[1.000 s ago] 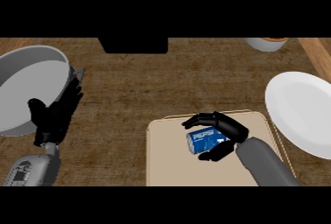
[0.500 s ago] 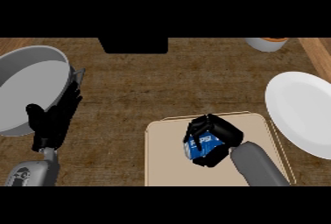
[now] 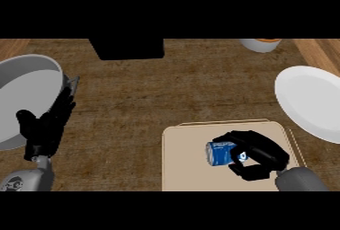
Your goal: Pick the can from the tray and place it in the plate
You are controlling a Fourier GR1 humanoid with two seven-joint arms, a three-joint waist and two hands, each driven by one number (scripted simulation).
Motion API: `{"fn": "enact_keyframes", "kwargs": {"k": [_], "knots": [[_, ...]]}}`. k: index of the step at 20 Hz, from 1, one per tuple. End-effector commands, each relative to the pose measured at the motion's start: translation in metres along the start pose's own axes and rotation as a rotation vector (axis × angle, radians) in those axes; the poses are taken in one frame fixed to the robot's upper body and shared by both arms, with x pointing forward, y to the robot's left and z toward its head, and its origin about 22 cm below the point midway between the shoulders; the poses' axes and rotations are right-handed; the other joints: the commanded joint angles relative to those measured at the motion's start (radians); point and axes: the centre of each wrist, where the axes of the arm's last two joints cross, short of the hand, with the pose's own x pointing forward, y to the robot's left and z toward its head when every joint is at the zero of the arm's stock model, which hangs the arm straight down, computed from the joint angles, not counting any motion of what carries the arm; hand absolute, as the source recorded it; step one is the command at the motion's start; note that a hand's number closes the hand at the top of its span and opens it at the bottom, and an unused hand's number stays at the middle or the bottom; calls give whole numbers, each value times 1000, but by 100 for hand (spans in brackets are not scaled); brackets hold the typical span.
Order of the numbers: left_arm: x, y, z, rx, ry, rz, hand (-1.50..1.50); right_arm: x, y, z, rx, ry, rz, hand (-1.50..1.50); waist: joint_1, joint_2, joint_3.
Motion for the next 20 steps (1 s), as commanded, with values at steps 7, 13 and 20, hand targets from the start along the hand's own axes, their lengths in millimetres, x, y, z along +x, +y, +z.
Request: {"fn": "enact_keyframes", "kwargs": {"k": [7, 13, 20], "knots": [[-4, -5, 6, 25, 7, 31, 0, 54, -73, 80, -498, 134, 298, 150, -31, 8, 3], [9, -7, -3, -28, -14, 0, 0, 84, -96, 133, -691, 293, 238, 150, 12, 22, 5], [31, -15, -9, -57, -31, 7, 0, 46, -130, 155, -768, 435, 127, 150, 53, 28, 6]]}}
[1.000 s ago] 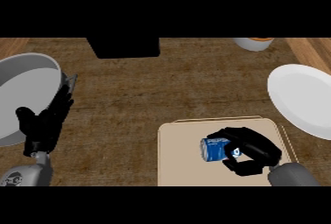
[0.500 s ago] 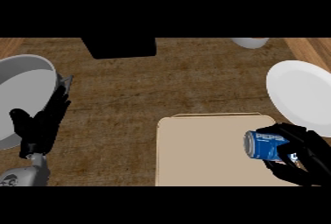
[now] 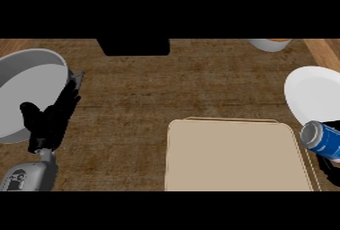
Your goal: Pick the can from the tray and place it in the plate
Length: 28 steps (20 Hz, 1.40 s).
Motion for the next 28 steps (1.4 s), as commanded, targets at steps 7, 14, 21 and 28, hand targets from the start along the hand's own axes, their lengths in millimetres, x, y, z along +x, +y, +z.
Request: {"fn": "enact_keyframes", "kwargs": {"k": [7, 14, 21, 28], "knots": [[-5, 6, -13, -23, -2, -9, 0, -90, -25, -33, -70, 162, 20, 150, 31, 9, 2], [-2, -15, 0, -29, -34, -13, 0, -128, -29, -45, 109, 204, 145, 150, 47, 11, 3], [-12, -18, -16, -44, -21, 8, 0, -152, -40, -48, 274, 241, -25, -150, 43, 16, 3], [-19, 7, -13, -31, -11, -15, 0, -154, -25, -61, 86, 13, -131, -150, 32, 14, 3]]}}
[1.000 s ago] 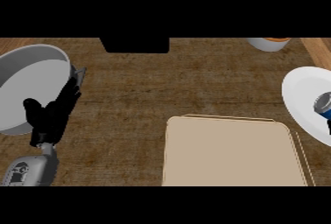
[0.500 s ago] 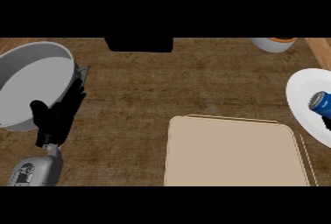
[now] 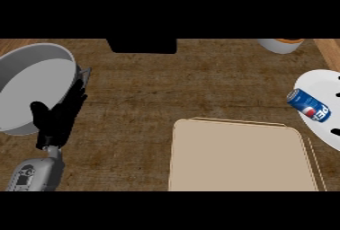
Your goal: Pick the can from the tray and place it in the plate
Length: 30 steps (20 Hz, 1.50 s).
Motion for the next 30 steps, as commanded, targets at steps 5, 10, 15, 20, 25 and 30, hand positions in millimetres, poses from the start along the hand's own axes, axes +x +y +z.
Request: {"fn": "enact_keyframes", "kwargs": {"k": [5, 10, 15, 20, 25, 30], "knots": [[8, 10, -8, 32, 24, 12, 0, 9, -15, -13, -80, -311, -355, -150, -41, -14, -3], [-9, 11, 2, 29, 29, 3, 0, 0, -39, 7, -63, -135, -549, -150, -37, -11, -3], [-4, 19, 2, 31, 18, 15, 0, -4, -43, 16, 47, -50, -679, -150, -18, -6, -1], [-13, 6, 8, 28, 20, 9, 0, -6, -51, 27, 23, -86, -702, -150, -19, -5, 0], [-1, 4, 8, 11, 7, -11, 0, -7, -69, 41, -10, -84, -681, -150, -8, -2, 3], [-3, -2, 5, 17, -2, -7, 0, -8, -77, 49, -35, -69, -661, -150, 0, 4, 5]]}}
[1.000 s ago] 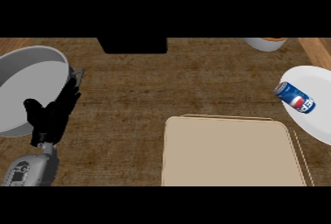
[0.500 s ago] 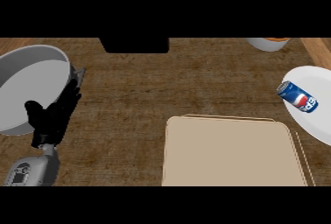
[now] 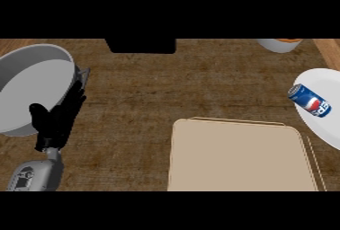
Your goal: Pick the can from the tray and place it in the plate
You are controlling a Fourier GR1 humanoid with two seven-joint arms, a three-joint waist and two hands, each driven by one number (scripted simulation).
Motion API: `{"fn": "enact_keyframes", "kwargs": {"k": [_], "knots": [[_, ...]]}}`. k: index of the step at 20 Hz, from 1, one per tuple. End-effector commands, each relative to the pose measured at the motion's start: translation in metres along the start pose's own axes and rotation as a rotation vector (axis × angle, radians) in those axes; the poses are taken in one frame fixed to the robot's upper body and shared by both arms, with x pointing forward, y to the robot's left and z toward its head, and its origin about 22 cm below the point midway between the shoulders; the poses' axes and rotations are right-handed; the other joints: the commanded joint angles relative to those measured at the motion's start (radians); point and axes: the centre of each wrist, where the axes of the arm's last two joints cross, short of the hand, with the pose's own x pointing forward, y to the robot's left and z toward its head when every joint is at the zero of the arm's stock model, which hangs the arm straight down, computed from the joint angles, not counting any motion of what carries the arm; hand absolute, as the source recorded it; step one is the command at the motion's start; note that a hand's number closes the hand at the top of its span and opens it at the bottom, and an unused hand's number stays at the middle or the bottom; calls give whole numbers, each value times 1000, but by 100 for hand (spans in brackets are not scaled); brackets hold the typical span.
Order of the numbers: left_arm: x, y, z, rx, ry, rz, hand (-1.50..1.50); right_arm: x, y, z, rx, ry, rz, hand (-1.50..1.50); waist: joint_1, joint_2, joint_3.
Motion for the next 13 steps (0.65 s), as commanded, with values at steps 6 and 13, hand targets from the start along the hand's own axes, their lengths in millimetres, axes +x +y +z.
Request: {"fn": "enact_keyframes", "kwargs": {"k": [6, 13], "knots": [[0, -6, -4, -7, -16, -9, 0, 2, -22, 25, 88, -118, -114, -150, 4, 7, 2], [12, -7, -6, -29, -17, 2, 0, -2, -23, 35, 91, -64, -57, -150, 17, 7, 5]]}}
